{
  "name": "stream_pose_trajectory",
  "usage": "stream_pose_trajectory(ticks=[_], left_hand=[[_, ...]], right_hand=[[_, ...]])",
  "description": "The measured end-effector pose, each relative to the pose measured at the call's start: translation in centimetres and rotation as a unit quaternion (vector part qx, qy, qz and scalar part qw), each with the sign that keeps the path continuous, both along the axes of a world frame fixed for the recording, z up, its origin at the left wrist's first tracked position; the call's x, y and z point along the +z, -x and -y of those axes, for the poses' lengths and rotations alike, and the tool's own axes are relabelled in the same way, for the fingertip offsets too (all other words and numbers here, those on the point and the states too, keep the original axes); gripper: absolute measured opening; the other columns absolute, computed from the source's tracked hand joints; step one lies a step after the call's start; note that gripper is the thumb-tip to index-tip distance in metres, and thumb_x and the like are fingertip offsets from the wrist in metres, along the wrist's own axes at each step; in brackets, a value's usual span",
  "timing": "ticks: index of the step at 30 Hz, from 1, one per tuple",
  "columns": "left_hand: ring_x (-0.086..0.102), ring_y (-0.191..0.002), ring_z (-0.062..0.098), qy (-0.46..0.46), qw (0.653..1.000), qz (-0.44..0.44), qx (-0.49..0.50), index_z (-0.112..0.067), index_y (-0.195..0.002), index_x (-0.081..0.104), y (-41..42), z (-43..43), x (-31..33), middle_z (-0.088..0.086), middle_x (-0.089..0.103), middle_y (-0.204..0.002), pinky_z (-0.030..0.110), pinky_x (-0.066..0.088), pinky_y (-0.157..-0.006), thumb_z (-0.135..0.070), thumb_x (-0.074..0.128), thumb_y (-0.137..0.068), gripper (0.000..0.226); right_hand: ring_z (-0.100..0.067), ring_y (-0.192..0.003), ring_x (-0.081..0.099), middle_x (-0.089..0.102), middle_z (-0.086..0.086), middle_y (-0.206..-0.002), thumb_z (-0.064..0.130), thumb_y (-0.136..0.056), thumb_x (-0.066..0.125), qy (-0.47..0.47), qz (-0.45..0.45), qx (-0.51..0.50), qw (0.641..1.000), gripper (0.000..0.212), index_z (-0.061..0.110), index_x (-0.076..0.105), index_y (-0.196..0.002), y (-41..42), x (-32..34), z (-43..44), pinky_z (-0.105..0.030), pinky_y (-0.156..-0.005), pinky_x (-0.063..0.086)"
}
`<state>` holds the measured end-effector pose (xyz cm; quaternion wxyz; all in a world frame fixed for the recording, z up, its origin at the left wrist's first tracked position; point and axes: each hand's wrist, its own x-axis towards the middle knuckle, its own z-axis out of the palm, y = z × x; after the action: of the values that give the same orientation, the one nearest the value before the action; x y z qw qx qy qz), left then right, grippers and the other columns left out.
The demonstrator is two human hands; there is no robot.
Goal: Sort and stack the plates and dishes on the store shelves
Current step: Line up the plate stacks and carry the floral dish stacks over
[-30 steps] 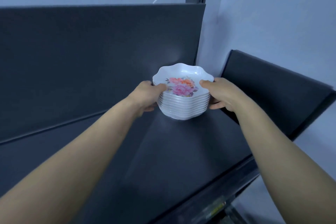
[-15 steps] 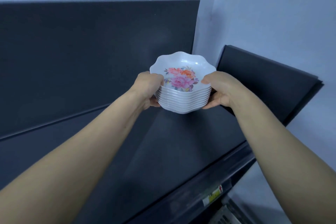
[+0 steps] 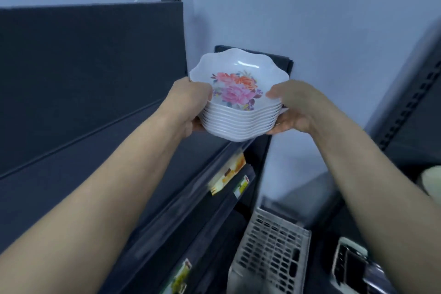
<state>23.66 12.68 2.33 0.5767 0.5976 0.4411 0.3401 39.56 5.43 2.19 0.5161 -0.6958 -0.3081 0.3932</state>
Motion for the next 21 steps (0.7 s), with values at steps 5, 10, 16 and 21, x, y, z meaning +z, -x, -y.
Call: stream_pose_trajectory(ticks=[5, 10, 16, 21], left_hand=[[0.06, -0.062, 0.02, 0.018, 0.996, 0.007, -0.091, -0.013, -0.1, 0.054, -3.5, 7.0, -0.2, 0.006, 0.061, -0.083, 0.035, 0.057, -0.047, 0.001, 0.041, -0.086, 0.024], [0.055, -0.05, 0.016, 0.022, 0.976, 0.012, -0.216, -0.016, -0.082, 0.052, -8.6, 15.0, -0.7, 0.003, 0.058, -0.069, 0.03, 0.054, -0.048, 0.002, 0.042, -0.086, 0.021], [0.061, -0.06, 0.021, 0.016, 0.936, 0.009, -0.353, -0.017, -0.088, 0.055, -16.4, 27.3, -0.8, 0.002, 0.063, -0.076, 0.032, 0.057, -0.051, 0.002, 0.041, -0.085, 0.024], [0.062, -0.062, 0.021, 0.04, 0.897, 0.005, -0.44, -0.014, -0.107, 0.056, -23.6, 41.8, -1.1, 0.006, 0.064, -0.079, 0.034, 0.057, -0.046, 0.002, 0.041, -0.087, 0.03]], right_hand=[[-0.028, -0.059, 0.053, 0.05, -0.011, -0.075, 0.0, -0.091, 0.04, 0.013, 0.007, -0.112, 0.994, 0.017, 0.01, 0.049, -0.081, -1.6, -0.4, 9.8, -0.052, -0.073, 0.052], [-0.031, -0.074, 0.059, 0.058, -0.016, -0.09, -0.002, -0.088, 0.041, 0.011, 0.011, -0.218, 0.976, 0.018, 0.008, 0.055, -0.092, -4.4, -0.7, 20.7, -0.05, -0.069, 0.054], [-0.029, -0.071, 0.059, 0.059, -0.012, -0.089, 0.002, -0.089, 0.043, -0.003, -0.004, -0.349, 0.937, 0.017, 0.011, 0.055, -0.096, -8.6, -1.2, 35.9, -0.049, -0.068, 0.057], [-0.028, -0.072, 0.059, 0.061, -0.011, -0.084, 0.001, -0.087, 0.046, 0.011, 0.02, -0.442, 0.897, 0.014, 0.011, 0.056, -0.086, -12.5, -1.3, 51.6, -0.049, -0.073, 0.055]])
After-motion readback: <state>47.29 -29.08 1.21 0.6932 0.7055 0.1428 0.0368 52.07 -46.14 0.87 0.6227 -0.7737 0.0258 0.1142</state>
